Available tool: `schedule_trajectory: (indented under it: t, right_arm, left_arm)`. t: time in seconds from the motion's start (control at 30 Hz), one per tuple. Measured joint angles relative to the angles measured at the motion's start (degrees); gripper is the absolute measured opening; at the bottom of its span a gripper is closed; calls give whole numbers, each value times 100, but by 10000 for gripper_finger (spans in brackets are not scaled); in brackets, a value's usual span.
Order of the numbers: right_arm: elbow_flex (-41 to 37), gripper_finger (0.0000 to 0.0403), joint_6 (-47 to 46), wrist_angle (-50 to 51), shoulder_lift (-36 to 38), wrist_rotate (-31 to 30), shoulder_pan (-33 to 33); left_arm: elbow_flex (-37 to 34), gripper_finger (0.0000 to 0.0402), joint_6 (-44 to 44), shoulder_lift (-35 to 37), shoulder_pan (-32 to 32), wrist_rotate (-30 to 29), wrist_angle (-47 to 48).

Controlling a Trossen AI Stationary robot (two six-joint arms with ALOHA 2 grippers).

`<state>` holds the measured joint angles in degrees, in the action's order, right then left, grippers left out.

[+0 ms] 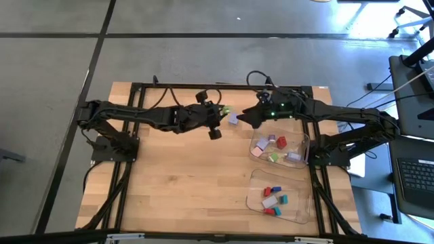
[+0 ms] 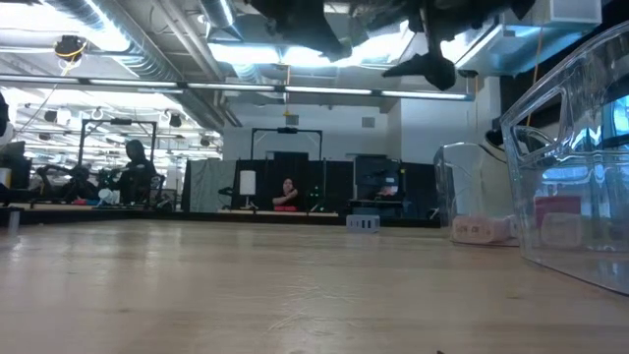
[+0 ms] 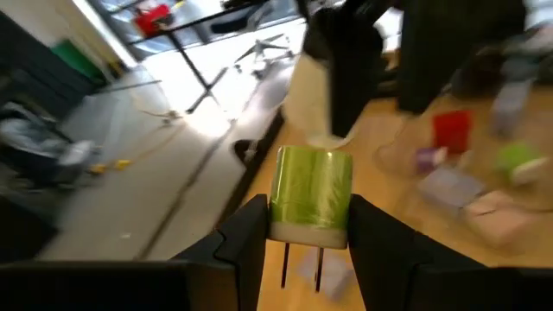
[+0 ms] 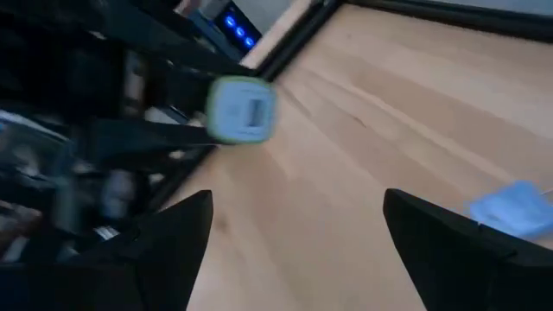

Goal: Pick & Place Office items
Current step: Put the green charger adapter into the top transparent bin

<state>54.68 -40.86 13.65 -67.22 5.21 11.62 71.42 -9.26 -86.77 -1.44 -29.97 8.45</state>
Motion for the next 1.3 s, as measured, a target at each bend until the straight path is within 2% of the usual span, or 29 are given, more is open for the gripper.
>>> schedule_trajectory:
  t: [0.1, 0.17, 0.3, 0.47, 0.77, 0.93, 1.2, 1.3]
  right_arm:
    - [2, 342, -366, -277, -34, 23, -6]
    - [2, 342, -575, -330, -75, 39, -7]
    - [2, 342, -710, -707, -182, 39, -4]
    - [2, 342, -682, -1115, -388, 49, -4]
    - [0, 335, -671, -1433, -638, 186, -4]
    - [0, 279, -671, -1425, -638, 186, 34]
    - [0, 130, -654, -1410, -638, 186, 44]
    - [0, 131, -643, -1410, -638, 188, 44]
  left_arm:
    - [0, 134, -387, -54, 24, -328, 1]
    - [0, 134, -583, -67, 22, -348, -51]
    - [0, 134, -699, -130, 11, -239, -83]
    - [0, 134, -662, -241, -22, 351, -456]
    - [0, 134, -845, -275, -32, 284, -701]
    - [0, 134, -847, -275, -35, 299, -703]
    - [0, 136, -852, -275, -56, 313, -740]
    - [0, 147, -814, -275, -59, 354, -741]
